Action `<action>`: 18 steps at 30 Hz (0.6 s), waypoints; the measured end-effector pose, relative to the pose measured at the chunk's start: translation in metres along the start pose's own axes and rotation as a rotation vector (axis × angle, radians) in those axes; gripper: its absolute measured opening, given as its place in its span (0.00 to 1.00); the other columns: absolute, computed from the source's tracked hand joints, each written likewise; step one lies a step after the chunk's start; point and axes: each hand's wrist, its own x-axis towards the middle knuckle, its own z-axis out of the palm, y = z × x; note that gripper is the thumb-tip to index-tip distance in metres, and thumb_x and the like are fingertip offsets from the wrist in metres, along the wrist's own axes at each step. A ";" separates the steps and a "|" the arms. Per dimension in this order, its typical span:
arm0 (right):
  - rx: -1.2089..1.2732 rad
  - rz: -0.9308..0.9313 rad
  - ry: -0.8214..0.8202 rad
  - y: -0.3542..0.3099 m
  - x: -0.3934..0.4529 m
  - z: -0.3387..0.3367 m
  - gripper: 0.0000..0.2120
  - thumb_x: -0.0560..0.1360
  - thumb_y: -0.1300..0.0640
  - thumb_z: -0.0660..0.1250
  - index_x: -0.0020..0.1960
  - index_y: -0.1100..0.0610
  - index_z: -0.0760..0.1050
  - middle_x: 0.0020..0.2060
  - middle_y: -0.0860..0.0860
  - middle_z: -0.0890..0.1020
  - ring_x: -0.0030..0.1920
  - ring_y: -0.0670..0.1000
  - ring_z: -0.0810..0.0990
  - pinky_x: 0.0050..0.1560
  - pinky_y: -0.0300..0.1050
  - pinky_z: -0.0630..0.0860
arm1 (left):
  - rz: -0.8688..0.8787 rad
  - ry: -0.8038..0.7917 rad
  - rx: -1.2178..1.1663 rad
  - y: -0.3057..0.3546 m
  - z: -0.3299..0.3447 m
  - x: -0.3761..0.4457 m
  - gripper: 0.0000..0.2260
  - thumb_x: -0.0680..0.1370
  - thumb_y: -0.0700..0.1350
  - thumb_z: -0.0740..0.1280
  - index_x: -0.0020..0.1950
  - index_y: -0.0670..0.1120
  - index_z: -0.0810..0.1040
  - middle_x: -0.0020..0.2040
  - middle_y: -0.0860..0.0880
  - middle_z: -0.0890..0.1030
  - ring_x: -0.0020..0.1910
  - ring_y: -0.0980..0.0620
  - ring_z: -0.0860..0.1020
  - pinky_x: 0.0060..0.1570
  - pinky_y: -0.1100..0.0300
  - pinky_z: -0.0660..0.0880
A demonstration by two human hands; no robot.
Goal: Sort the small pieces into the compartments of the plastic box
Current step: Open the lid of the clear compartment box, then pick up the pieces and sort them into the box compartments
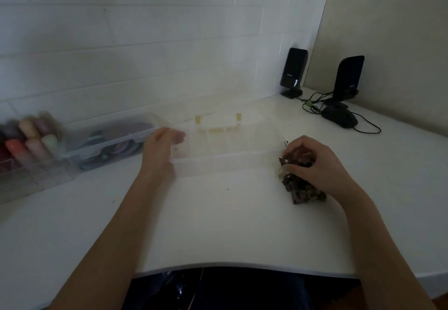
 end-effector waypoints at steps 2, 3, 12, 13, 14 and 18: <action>0.075 -0.017 0.024 -0.002 0.000 0.000 0.14 0.66 0.63 0.76 0.44 0.50 0.75 0.43 0.45 0.81 0.45 0.47 0.80 0.49 0.37 0.76 | -0.009 0.020 -0.103 0.002 0.002 0.003 0.07 0.75 0.36 0.64 0.41 0.45 0.78 0.41 0.51 0.79 0.43 0.57 0.76 0.45 0.58 0.74; 0.099 -0.030 0.035 -0.003 0.000 0.000 0.14 0.65 0.64 0.76 0.45 0.51 0.75 0.42 0.45 0.81 0.45 0.47 0.80 0.49 0.36 0.76 | -0.019 0.023 -0.150 0.002 0.002 0.005 0.08 0.76 0.37 0.64 0.40 0.47 0.77 0.42 0.52 0.78 0.44 0.58 0.75 0.46 0.56 0.75; 0.234 -0.070 -0.008 -0.009 0.001 0.006 0.17 0.67 0.71 0.72 0.52 0.57 0.78 0.48 0.53 0.82 0.47 0.44 0.82 0.49 0.31 0.75 | 0.111 0.030 -0.049 -0.013 0.002 0.009 0.12 0.82 0.46 0.58 0.43 0.59 0.76 0.46 0.62 0.76 0.46 0.61 0.73 0.44 0.57 0.74; 0.249 -0.062 -0.018 -0.009 0.002 0.009 0.17 0.67 0.72 0.72 0.52 0.57 0.79 0.47 0.53 0.83 0.47 0.44 0.82 0.49 0.31 0.75 | 0.123 0.021 -0.036 -0.013 0.003 0.007 0.12 0.82 0.47 0.58 0.43 0.60 0.75 0.46 0.63 0.75 0.47 0.60 0.73 0.44 0.57 0.74; 0.259 -0.059 -0.024 -0.010 0.002 0.011 0.17 0.68 0.72 0.71 0.53 0.57 0.79 0.47 0.53 0.83 0.47 0.43 0.82 0.48 0.30 0.75 | 0.131 0.012 -0.027 -0.013 0.005 0.006 0.12 0.82 0.48 0.57 0.43 0.61 0.75 0.46 0.63 0.75 0.48 0.58 0.73 0.44 0.58 0.75; 0.287 -0.068 -0.024 -0.016 0.008 0.024 0.14 0.69 0.70 0.72 0.51 0.57 0.80 0.45 0.53 0.85 0.47 0.45 0.83 0.50 0.34 0.77 | 0.165 -0.003 -0.004 -0.014 0.011 0.001 0.10 0.82 0.49 0.58 0.45 0.60 0.74 0.47 0.62 0.75 0.51 0.53 0.75 0.44 0.60 0.76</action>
